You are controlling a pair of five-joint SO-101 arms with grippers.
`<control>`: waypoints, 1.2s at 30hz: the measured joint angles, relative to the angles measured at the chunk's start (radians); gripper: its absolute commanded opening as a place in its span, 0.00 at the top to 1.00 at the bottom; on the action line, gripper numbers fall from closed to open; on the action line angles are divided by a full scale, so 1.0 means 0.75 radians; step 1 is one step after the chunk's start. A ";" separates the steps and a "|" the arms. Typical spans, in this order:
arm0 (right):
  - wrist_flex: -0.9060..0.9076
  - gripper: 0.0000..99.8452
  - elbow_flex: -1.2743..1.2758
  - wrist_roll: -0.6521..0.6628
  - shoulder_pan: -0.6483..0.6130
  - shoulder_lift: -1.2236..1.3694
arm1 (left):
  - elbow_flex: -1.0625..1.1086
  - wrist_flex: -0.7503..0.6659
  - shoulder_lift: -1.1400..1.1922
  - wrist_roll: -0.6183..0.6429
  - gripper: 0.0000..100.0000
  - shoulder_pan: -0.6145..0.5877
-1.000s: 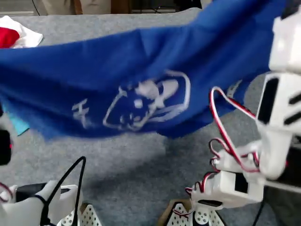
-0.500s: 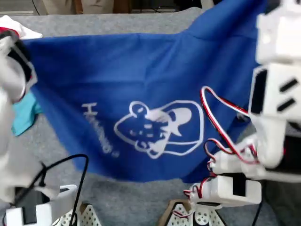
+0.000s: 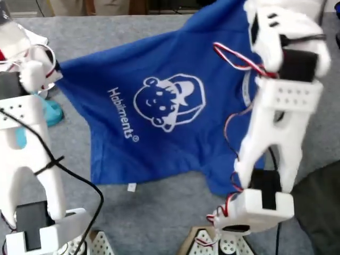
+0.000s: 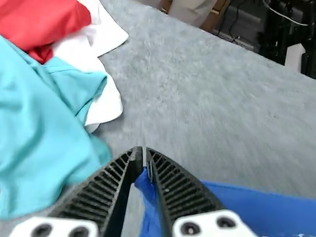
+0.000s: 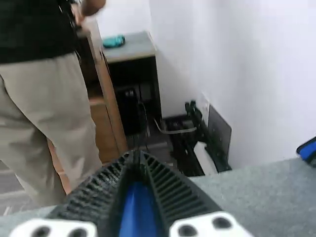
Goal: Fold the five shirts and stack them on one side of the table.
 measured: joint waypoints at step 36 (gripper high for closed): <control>0.479 0.99 -0.051 0.178 0.078 0.233 | -0.352 0.352 0.432 0.104 0.98 0.245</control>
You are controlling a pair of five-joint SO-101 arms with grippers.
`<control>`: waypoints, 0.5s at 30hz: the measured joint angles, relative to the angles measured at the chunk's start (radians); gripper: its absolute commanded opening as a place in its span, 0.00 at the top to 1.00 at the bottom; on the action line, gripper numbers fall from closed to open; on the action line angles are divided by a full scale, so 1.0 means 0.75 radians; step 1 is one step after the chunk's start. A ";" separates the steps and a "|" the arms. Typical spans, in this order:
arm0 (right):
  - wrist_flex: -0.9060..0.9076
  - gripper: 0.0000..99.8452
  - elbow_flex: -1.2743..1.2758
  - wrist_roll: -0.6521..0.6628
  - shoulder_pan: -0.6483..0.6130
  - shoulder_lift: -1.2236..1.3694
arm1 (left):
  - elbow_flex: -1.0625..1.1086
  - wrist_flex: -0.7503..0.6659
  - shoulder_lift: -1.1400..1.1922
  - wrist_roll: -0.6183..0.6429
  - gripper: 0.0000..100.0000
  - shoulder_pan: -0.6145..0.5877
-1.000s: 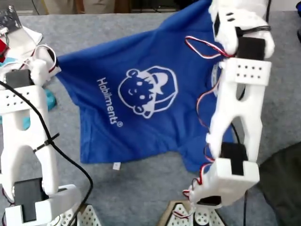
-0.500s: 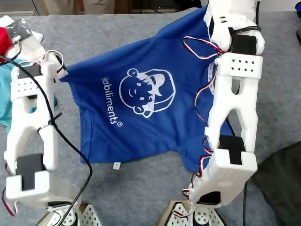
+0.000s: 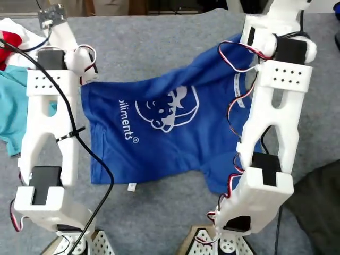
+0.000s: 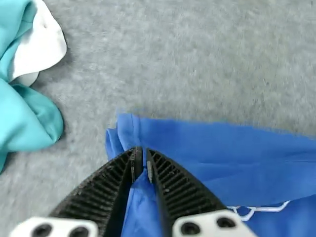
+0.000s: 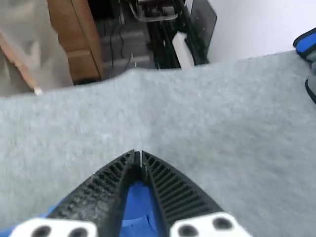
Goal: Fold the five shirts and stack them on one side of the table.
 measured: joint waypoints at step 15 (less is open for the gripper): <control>0.638 0.99 -0.376 0.184 0.113 0.000 | 0.194 0.315 0.000 -0.211 0.98 0.031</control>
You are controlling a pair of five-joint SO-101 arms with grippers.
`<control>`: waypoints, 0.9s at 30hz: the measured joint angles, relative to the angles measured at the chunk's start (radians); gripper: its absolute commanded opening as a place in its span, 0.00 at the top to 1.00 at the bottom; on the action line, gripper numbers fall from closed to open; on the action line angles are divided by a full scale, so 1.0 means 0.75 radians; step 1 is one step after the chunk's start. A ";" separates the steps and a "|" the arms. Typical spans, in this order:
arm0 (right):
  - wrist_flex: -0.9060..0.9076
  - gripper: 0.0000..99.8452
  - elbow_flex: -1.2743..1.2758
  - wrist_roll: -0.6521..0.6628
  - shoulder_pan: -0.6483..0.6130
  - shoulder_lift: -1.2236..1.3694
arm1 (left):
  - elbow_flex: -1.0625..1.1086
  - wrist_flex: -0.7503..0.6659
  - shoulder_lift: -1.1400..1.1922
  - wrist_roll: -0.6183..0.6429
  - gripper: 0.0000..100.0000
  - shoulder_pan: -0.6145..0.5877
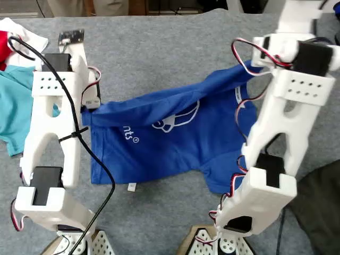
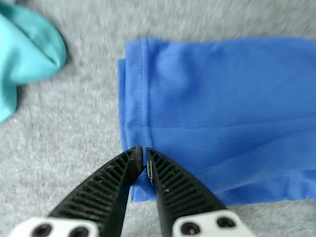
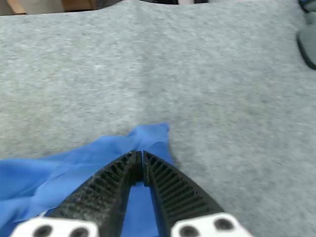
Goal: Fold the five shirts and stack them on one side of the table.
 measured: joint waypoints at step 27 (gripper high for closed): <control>0.008 0.99 0.827 0.174 0.135 -0.235 | 0.270 -0.008 -0.002 -0.002 0.98 0.174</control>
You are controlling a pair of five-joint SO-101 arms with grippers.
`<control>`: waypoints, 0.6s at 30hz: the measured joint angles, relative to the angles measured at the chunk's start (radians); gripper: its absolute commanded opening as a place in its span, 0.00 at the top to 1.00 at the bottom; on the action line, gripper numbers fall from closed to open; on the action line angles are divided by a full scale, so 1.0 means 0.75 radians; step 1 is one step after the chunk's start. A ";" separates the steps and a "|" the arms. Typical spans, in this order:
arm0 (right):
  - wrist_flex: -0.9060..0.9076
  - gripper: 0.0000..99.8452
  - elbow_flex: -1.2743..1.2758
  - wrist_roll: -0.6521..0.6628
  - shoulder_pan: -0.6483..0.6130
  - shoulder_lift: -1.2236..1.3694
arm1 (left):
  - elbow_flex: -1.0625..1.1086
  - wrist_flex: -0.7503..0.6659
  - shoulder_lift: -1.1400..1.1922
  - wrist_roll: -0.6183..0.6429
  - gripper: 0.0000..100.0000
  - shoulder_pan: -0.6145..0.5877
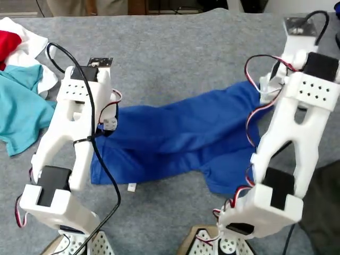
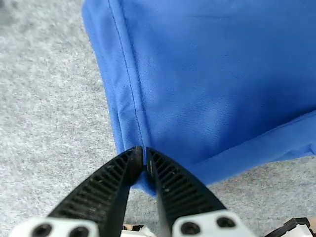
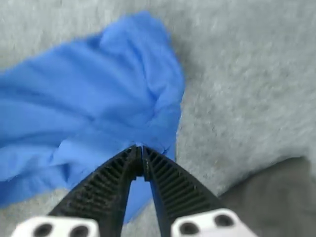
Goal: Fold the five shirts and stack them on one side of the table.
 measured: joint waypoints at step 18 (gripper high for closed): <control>0.000 0.99 0.282 0.000 0.000 -0.006 | 0.706 -0.266 -0.552 0.000 0.98 0.072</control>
